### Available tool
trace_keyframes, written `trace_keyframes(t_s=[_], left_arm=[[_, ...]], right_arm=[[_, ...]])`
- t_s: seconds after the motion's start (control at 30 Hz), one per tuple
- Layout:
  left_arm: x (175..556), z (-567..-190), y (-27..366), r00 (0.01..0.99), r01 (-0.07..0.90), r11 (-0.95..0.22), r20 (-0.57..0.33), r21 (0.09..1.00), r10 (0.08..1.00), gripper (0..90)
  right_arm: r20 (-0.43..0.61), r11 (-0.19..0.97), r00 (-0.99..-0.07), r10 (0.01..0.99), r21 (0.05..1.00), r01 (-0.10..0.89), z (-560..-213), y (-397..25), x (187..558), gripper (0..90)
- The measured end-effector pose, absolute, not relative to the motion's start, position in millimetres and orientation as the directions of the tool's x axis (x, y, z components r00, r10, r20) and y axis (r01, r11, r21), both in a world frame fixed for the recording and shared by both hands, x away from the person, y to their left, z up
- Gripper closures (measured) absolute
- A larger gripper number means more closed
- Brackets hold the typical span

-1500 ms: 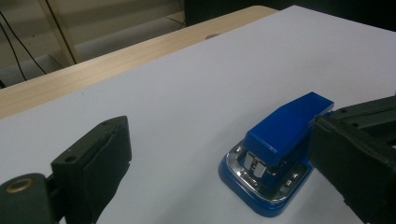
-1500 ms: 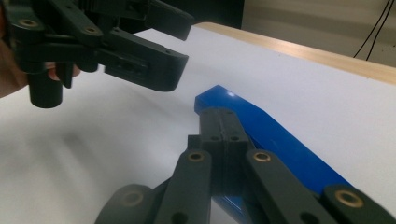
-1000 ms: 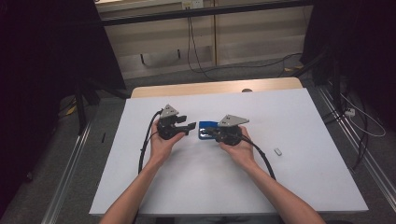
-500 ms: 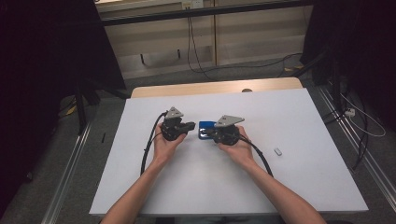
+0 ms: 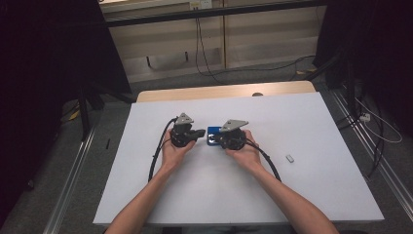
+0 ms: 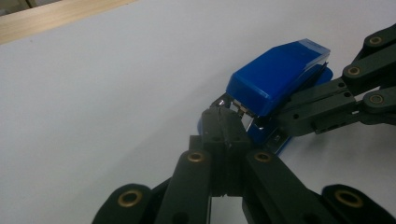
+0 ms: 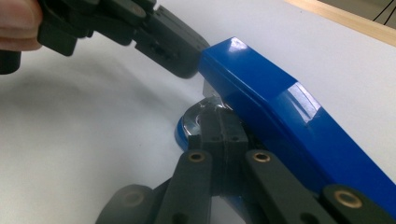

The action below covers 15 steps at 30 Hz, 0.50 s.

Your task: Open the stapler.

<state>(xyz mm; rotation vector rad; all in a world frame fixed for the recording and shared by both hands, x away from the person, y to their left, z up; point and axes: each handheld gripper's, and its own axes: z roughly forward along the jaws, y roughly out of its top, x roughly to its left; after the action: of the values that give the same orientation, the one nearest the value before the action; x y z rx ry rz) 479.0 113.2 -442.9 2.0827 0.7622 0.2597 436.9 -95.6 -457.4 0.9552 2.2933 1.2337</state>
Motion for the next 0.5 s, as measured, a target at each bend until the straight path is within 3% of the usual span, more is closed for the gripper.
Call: trace_keyframes(t_s=[0.5], left_arm=[[475.4, -443.9, 103.1, 0.783, 0.410, -0.442, -0.059, 0.798, 0.619, 90.0]], right_arm=[[-0.006, 0.388, -0.699, 0.715, 0.835, 0.390, -457.9, -94.8, 435.9, 90.0]])
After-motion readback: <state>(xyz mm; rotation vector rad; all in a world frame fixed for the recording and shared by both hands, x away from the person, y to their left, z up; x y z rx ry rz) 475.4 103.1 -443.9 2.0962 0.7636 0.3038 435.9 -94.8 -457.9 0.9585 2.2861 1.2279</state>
